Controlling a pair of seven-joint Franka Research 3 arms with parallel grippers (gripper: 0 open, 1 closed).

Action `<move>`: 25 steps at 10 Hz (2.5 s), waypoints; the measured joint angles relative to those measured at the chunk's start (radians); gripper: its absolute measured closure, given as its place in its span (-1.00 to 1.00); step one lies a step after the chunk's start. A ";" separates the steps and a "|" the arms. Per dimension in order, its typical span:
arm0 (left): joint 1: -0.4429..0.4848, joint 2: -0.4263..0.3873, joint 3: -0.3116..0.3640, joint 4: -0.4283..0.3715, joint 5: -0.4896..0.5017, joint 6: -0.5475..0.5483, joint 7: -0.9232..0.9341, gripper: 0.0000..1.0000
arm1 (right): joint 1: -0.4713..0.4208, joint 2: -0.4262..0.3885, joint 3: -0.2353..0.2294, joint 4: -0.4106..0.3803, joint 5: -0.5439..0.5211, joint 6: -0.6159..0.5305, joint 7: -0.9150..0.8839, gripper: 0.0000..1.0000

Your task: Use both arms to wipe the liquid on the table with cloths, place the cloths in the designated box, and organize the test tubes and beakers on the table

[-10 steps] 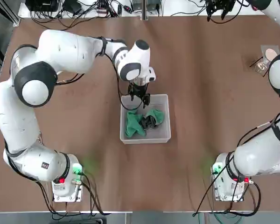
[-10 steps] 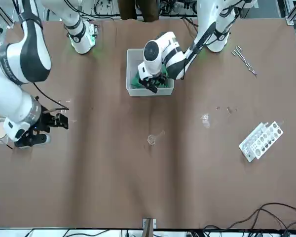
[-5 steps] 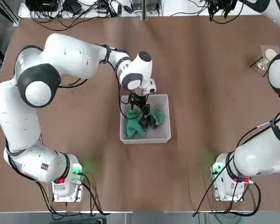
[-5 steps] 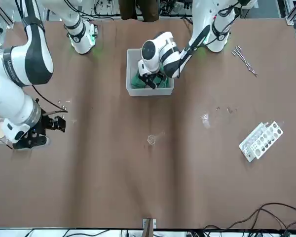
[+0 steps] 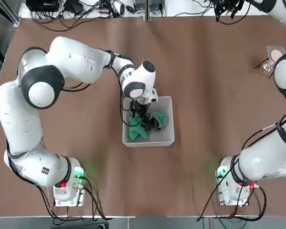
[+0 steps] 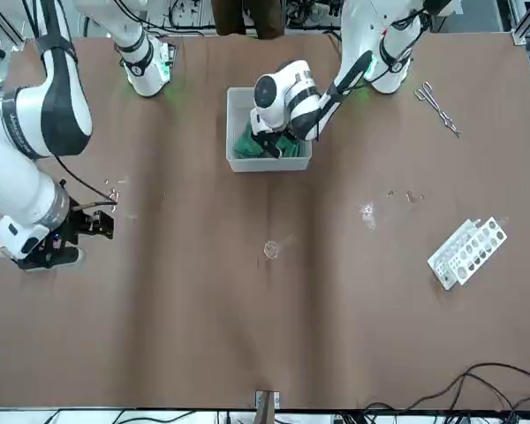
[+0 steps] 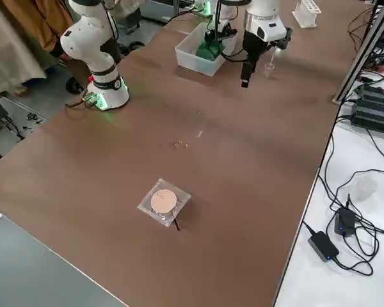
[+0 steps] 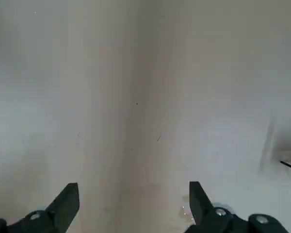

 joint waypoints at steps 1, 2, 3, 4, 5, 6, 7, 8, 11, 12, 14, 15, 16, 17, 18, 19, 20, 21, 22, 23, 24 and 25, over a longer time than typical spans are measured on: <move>-0.007 0.000 0.000 0.000 0.000 -0.017 -0.006 0.00 | -0.001 0.001 0.000 0.000 0.000 0.001 0.000 -1.00; -0.011 -0.002 0.000 0.002 0.000 -0.019 -0.026 0.27 | -0.001 0.001 0.000 0.000 0.000 0.001 0.000 -1.00; -0.013 -0.004 0.000 0.004 0.001 -0.020 -0.051 0.59 | -0.001 0.001 0.001 0.000 -0.002 0.001 0.000 -1.00; -0.010 -0.008 0.001 0.013 0.001 -0.031 -0.073 0.87 | -0.001 0.001 0.001 0.000 -0.005 0.001 -0.001 -1.00; -0.008 -0.014 0.001 0.034 0.001 -0.075 -0.108 0.96 | -0.001 0.001 0.001 0.000 -0.005 0.001 0.000 -1.00; -0.006 -0.025 0.002 0.073 0.002 -0.142 -0.135 0.96 | -0.001 0.001 0.000 0.000 -0.004 0.002 0.000 -1.00; 0.000 -0.041 0.003 0.134 0.002 -0.215 -0.153 0.96 | -0.001 0.001 0.000 0.000 -0.004 0.002 0.000 -1.00; 0.008 -0.059 0.004 0.207 -0.004 -0.294 -0.164 0.96 | -0.001 0.001 0.001 0.000 -0.004 0.002 0.000 -1.00; 0.068 -0.108 0.021 0.392 -0.099 -0.516 -0.172 0.96 | 0.021 0.002 0.010 0.000 0.002 -0.020 0.000 -1.00; 0.078 -0.134 0.067 0.414 -0.110 -0.535 -0.179 0.96 | 0.049 0.002 0.013 0.000 0.005 -0.068 0.030 -1.00; 0.081 -0.186 0.173 0.420 -0.115 -0.544 -0.184 0.96 | 0.122 0.001 0.018 -0.002 0.042 -0.146 0.177 -1.00; 0.083 -0.207 0.235 0.418 -0.115 -0.544 -0.179 0.96 | 0.163 -0.008 0.019 -0.012 0.058 -0.166 0.237 -1.00; 0.093 -0.220 0.292 0.410 -0.116 -0.545 -0.148 0.96 | 0.212 -0.030 0.021 -0.043 0.075 -0.167 0.305 -1.00; 0.107 -0.225 0.338 0.389 -0.116 -0.538 -0.113 0.96 | 0.271 -0.053 0.022 -0.076 0.092 -0.161 0.392 -1.00; 0.118 -0.227 0.383 0.340 -0.115 -0.499 -0.080 0.96 | 0.342 -0.070 0.024 -0.099 0.100 -0.146 0.489 -1.00; 0.126 -0.232 0.426 0.265 -0.107 -0.441 -0.048 0.96 | 0.426 -0.080 0.025 -0.124 0.102 -0.109 0.600 -1.00; 0.131 -0.246 0.466 0.162 -0.087 -0.359 -0.025 0.96 | 0.514 -0.091 0.026 -0.174 0.102 -0.039 0.705 -1.00; 0.131 -0.263 0.503 0.053 -0.071 -0.246 -0.015 0.96 | 0.594 -0.109 0.027 -0.257 0.102 0.062 0.782 -1.00; 0.133 -0.268 0.539 -0.030 -0.046 -0.155 0.006 0.96 | 0.654 -0.137 0.028 -0.358 0.102 0.160 0.848 -1.00; 0.143 -0.259 0.565 -0.082 -0.010 -0.087 0.021 0.96 | 0.710 -0.164 0.028 -0.456 0.102 0.254 0.921 -1.00; 0.162 -0.236 0.584 -0.108 0.019 -0.021 0.033 0.96 | 0.774 -0.178 0.028 -0.536 0.101 0.341 0.988 -1.00; 0.178 -0.203 0.606 -0.114 0.047 0.018 0.050 0.96 | 0.830 -0.180 0.028 -0.597 0.100 0.404 1.041 -1.00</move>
